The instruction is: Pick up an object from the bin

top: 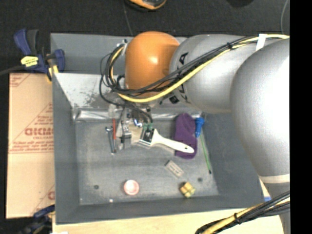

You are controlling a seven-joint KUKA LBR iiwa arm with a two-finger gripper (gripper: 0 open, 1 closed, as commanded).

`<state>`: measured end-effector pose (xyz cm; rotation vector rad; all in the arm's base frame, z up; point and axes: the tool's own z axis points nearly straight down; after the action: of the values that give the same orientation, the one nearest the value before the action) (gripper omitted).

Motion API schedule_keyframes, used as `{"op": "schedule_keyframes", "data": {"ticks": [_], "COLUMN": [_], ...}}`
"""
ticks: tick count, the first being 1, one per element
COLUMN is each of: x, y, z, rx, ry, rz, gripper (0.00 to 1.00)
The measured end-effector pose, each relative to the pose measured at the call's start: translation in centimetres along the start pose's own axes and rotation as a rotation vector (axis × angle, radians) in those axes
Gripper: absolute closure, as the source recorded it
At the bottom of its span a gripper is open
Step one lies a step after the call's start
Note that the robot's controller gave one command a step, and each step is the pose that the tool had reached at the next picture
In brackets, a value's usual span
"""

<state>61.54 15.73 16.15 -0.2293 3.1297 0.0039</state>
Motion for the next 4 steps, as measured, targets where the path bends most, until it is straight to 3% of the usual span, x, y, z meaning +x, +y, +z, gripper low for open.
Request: {"op": "schedule_keyframes", "data": {"ticks": [2, 3, 4], "x": [0.7, 1.0, 1.0], "y": [-5.5, -8.0, -8.0], "z": [6.6, 8.8, 8.8], "rx": [0.000, 0.000, 0.000], "ry": [-0.002, -0.005, -0.005], "rz": [-0.060, -0.093, -0.093], "gripper": [0.00, 1.00, 1.00]}}
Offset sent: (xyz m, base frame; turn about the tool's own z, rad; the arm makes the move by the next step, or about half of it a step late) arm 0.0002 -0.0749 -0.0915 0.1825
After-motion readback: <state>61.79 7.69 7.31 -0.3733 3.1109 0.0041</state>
